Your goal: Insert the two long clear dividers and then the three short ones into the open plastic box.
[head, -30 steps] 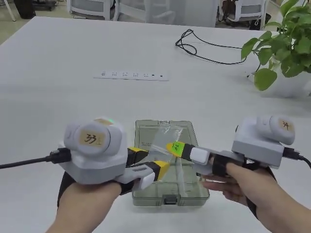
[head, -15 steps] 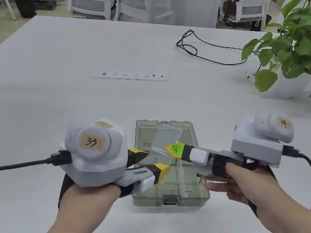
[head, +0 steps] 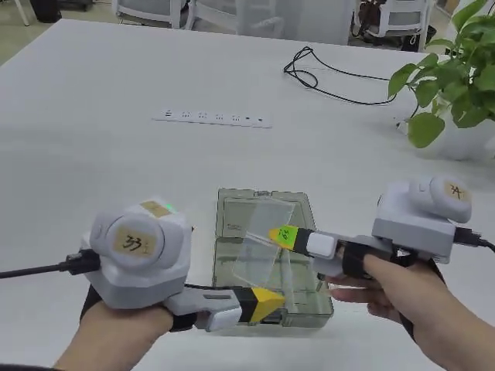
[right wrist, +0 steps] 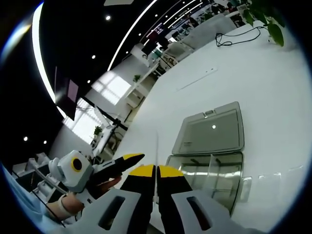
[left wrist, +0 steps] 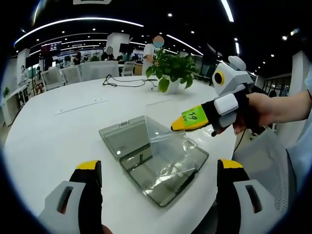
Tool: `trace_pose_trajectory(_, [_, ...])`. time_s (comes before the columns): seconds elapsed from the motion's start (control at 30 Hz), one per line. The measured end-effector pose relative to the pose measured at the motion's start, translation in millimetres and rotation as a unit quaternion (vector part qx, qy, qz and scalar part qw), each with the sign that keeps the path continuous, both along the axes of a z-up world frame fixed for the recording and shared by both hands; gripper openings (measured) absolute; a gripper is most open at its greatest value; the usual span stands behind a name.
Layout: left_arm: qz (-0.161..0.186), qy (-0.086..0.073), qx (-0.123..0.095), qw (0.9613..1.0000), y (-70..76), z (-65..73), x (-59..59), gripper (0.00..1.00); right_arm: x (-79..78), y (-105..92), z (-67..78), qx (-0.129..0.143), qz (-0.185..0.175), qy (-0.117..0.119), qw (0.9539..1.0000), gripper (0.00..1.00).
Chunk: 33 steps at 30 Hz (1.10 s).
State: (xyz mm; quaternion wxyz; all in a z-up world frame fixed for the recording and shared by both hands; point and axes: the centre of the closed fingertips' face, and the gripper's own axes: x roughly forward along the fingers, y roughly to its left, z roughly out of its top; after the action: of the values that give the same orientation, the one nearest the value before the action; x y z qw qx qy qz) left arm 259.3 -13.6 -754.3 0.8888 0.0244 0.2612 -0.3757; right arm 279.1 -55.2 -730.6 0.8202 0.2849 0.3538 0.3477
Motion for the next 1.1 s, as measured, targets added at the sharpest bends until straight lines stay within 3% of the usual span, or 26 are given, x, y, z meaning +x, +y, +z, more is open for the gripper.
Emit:
trace_pose_trajectory(0.23, [0.008, -0.015, 0.032, 0.9993, 21.5, -8.5, -7.0, 1.00, 0.2, -0.5, 4.0, -0.032, 0.013, 0.016, 0.9993, 0.02])
trace_pose_trajectory(0.33, [0.013, -0.021, 0.045, 0.9987, 29.4, -11.2, -10.1, 1.00, 5.7, -4.9, 0.4, -0.051, 0.022, 0.039, 0.9977, 0.02])
trace_pose_trajectory(0.43, [0.019, -0.040, 0.053, 0.9976, 37.0, -10.2, -11.6, 1.00, 9.0, -5.4, -1.8, -0.069, 0.031, 0.057, 0.9955, 0.02])
trace_pose_trajectory(0.6, [0.021, -0.055, 0.051, 0.9970, 41.3, -7.9, -12.4, 1.00, 14.7, -5.3, 1.1, -0.100, 0.039, 0.088, 0.9903, 0.02])
trace_pose_trajectory(0.73, [0.015, -0.066, 0.055, 0.9962, 40.5, -7.3, -9.0, 1.00, 16.2, -3.9, 0.3, -0.127, 0.052, 0.114, 0.9839, 0.02])
trace_pose_trajectory(0.77, [0.017, -0.066, 0.053, 0.9962, 41.0, -7.9, -7.4, 1.00, 13.7, -4.0, -1.9, -0.139, 0.059, 0.133, 0.9796, 0.02])
trace_pose_trajectory(0.87, [0.022, -0.079, 0.070, 0.9942, 46.4, -7.8, -3.8, 1.00, 15.8, -1.6, -6.5, -0.156, 0.069, 0.155, 0.9731, 0.02])
trace_pose_trajectory(0.93, [0.023, -0.082, 0.066, 0.9942, 46.7, -6.5, -2.8, 1.00, 15.9, 0.5, -9.7, -0.159, 0.076, 0.171, 0.9693, 0.02])
trace_pose_trajectory(1.03, [0.026, -0.080, 0.055, 0.9949, 47.0, -5.7, -0.9, 1.00, 13.0, 0.8, -15.4, -0.194, 0.096, 0.182, 0.9591, 0.02])
trace_pose_trajectory(1.1, [0.029, -0.080, 0.045, 0.9954, 47.2, -4.1, 0.7, 1.00, 14.7, 0.2, -18.5, -0.199, 0.099, 0.200, 0.9543, 0.02])
